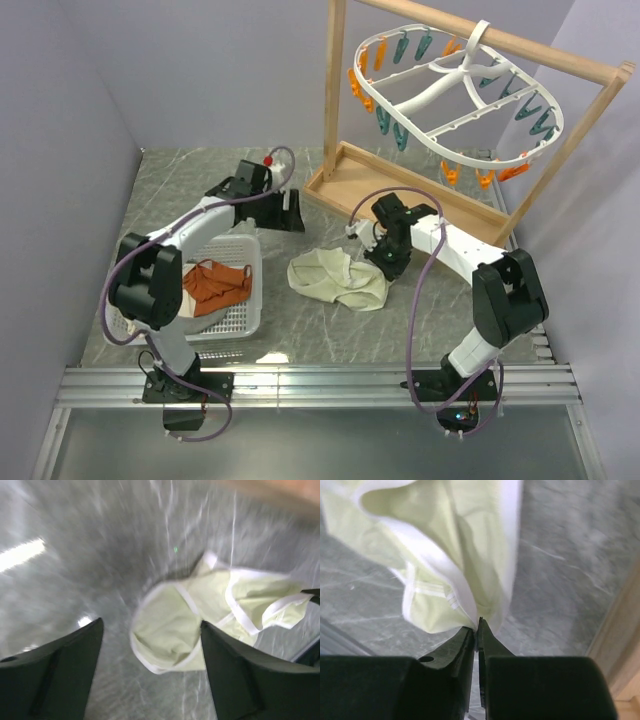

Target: Clip the underwear to the hanger

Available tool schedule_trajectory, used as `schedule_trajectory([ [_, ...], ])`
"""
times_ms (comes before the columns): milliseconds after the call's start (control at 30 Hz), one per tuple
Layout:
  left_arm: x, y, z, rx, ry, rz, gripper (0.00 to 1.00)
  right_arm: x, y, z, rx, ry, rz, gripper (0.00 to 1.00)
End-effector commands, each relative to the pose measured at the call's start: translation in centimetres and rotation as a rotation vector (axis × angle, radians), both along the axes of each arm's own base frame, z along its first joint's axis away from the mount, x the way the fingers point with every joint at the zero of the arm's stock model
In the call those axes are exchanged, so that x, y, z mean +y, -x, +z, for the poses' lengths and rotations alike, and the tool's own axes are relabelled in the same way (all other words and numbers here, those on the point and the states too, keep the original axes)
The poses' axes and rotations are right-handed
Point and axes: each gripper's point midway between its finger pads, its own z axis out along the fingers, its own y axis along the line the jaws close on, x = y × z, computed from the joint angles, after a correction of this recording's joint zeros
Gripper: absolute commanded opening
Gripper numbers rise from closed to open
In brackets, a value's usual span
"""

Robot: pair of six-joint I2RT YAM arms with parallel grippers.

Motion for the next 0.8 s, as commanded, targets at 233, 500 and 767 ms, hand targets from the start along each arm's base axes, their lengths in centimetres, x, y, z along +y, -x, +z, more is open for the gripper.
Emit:
schedule_trajectory([
  [233,-3.5,-3.6,2.1,-0.111,0.011,-0.151,0.71,-2.7,0.3,-1.1,0.077,0.045,-0.103,0.05],
  [500,-9.6,-1.9,1.1,-0.119,0.044,-0.358,0.62,-2.7,0.3,-1.5,0.085,0.043,-0.11,0.05],
  [767,-12.9,-0.8,-2.2,-0.081,0.051,-0.417,0.63,-2.7,0.5,-1.3,0.077,0.037,-0.108,0.05],
])
